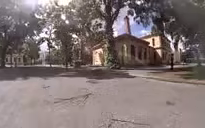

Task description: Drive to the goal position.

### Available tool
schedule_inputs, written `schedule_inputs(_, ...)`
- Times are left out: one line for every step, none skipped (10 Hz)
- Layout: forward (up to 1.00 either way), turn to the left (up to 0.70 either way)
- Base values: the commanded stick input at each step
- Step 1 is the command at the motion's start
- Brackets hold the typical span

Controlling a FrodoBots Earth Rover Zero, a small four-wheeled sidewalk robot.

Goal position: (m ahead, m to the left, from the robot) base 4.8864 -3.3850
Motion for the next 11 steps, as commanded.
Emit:
schedule_inputs(0.85, 0.01)
schedule_inputs(0.85, 0.01)
schedule_inputs(0.85, 0.01)
schedule_inputs(0.85, 0.01)
schedule_inputs(0.85, 0.01)
schedule_inputs(0.85, 0.01)
schedule_inputs(0.85, -0.03)
schedule_inputs(0.85, -0.16)
schedule_inputs(0.85, -0.28)
schedule_inputs(0.85, -0.33)
schedule_inputs(0.85, -0.33)
